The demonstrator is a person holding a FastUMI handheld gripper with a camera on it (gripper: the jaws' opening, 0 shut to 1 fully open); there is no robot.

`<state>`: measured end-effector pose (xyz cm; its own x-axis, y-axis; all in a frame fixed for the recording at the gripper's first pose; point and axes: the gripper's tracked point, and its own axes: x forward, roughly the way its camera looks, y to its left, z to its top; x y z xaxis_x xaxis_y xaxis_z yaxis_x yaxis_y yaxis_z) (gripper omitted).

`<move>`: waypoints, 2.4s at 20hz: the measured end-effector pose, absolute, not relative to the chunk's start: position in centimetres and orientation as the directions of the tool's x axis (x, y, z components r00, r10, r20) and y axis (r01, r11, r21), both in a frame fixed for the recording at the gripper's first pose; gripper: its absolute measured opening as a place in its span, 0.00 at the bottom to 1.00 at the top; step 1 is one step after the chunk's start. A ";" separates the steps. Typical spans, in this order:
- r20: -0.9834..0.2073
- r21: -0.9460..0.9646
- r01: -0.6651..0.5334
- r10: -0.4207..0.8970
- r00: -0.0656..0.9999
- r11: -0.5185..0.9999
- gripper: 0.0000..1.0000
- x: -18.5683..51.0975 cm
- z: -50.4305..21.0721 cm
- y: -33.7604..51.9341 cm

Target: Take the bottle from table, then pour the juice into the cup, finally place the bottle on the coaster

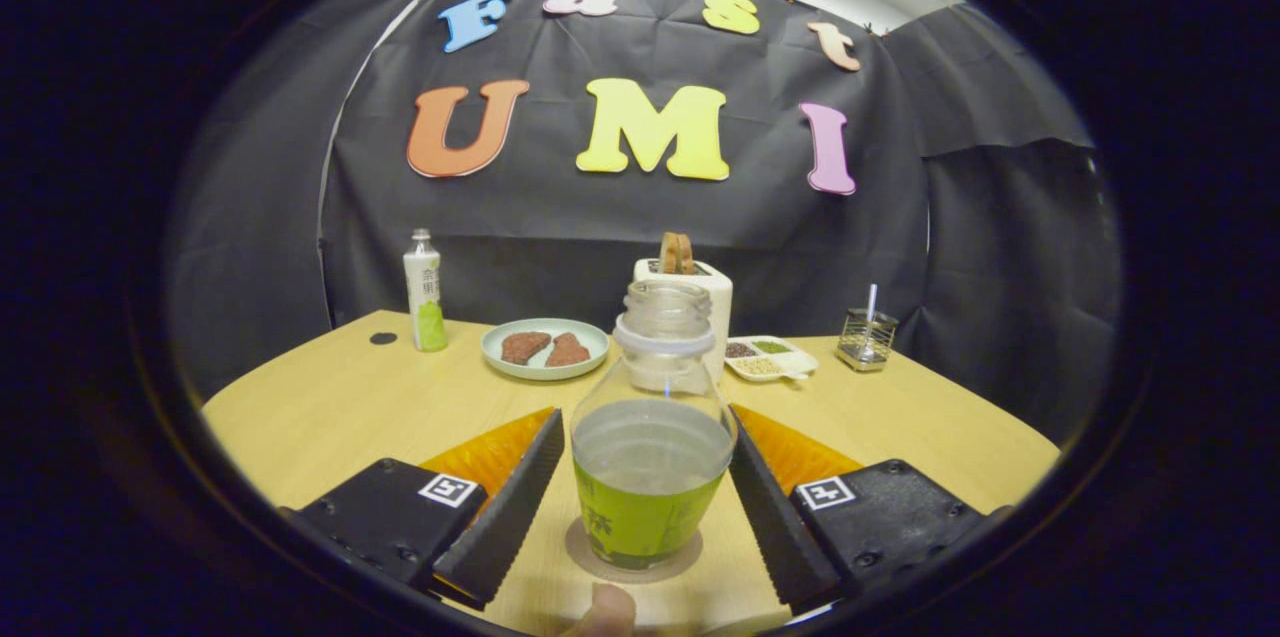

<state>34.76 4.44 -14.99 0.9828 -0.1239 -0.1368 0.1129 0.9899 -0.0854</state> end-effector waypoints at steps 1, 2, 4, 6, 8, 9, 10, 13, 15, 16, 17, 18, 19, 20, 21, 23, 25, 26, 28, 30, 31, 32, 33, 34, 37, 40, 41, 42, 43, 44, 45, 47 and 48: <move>-0.142 -0.088 0.126 -0.137 0.980 0.988 1.00 34.5 -14.9 4.4; -0.141 -0.091 0.132 -0.144 0.979 0.987 1.00 34.1 -14.6 4.3; -0.135 -0.115 0.144 -0.159 0.978 0.983 1.00 33.2 -13.6 4.5; -0.109 -0.129 0.145 -0.159 0.981 0.981 1.00 31.9 -11.9 5.1; -0.082 -0.129 0.147 -0.158 0.984 0.981 1.00 30.4 -10.4 5.4; -0.071 -0.127 0.142 -0.152 0.986 0.982 1.00 29.6 -9.6 5.7; -0.062 -0.128 0.144 -0.153 0.986 0.981 1.00 28.6 -8.9 5.8; -0.040 -0.116 0.139 -0.145 0.989 0.983 1.00 25.5 -6.8 6.1; -0.027 -0.105 0.136 -0.139 0.990 0.985 1.00 23.2 -5.3 6.1; -0.025 -0.102 0.125 -0.129 0.991 0.987 1.00 22.0 -4.6 6.3; -0.019 -0.105 0.127 -0.129 0.991 0.986 1.00 20.9 -4.1 6.3; -0.020 -0.110 0.131 -0.134 0.991 0.985 1.00 19.6 -3.6 6.1; -0.019 -0.109 0.127 -0.130 0.991 0.986 1.00 18.6 -3.3 6.2; -0.015 -0.099 0.112 -0.114 0.993 0.989 1.00 17.5 -3.0 6.5; -0.011 -0.083 0.097 -0.098 0.995 0.992 1.00 16.5 -2.8 6.9; -0.010 -0.059 0.094 -0.095 0.995 0.994 1.00 14.2 -2.5 6.5; -0.009 -0.057 0.123 -0.123 0.992 0.991 1.00 11.9 -2.2 5.3; -0.001 -0.066 0.132 -0.132 0.991 0.989 1.00 10.9 -2.0 4.9; 0.012 -0.074 0.150 -0.150 0.989 0.986 1.00 9.1 -1.6 4.0; 0.024 -0.079 0.162 -0.161 0.987 0.984 1.00 7.7 -1.4 3.2; 0.031 -0.081 0.171 -0.169 0.985 0.982 1.00 7.1 -1.5 2.7; 0.034 -0.084 0.176 -0.173 0.984 0.981 1.00 6.5 -1.7 2.3; 0.026 -0.083 0.181 -0.180 0.983 0.980 1.00 6.2 -2.3 2.0; 0.021 -0.068 0.172 -0.171 0.985 0.983 1.00 5.8 -2.8 2.0; -0.016 -0.046 0.130 -0.131 0.991 0.990 1.00 5.2 -4.4 2.1; 0.017 -0.043 0.140 -0.139 0.990 0.989 1.00 3.4 -3.2 1.5; 0.033 -0.038 0.144 -0.143 0.989 0.989 1.00 2.7 -2.9 1.5; 0.038 -0.034 0.150 -0.149 0.988 0.988 1.00 2.0 -2.7 1.3; 0.032 -0.031 0.150 -0.149 0.988 0.988 1.00 1.4 -3.0 1.3; 0.026 -0.027 0.136 -0.135 0.991 0.990 1.00 0.8 -3.1 1.7; 0.028 -0.023 0.121 -0.120 0.992 0.992 1.00 0.5 -2.9 2.1; 0.039 -0.031 0.110 -0.109 0.993 0.993 1.00 -0.3 -2.8 2.4; 0.040 -0.043 0.117 -0.115 0.993 0.992 1.00 -0.6 -2.9 2.2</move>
<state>-0.61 2.23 -2.90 0.9925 -0.1153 0.0397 0.1170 0.9922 -0.0432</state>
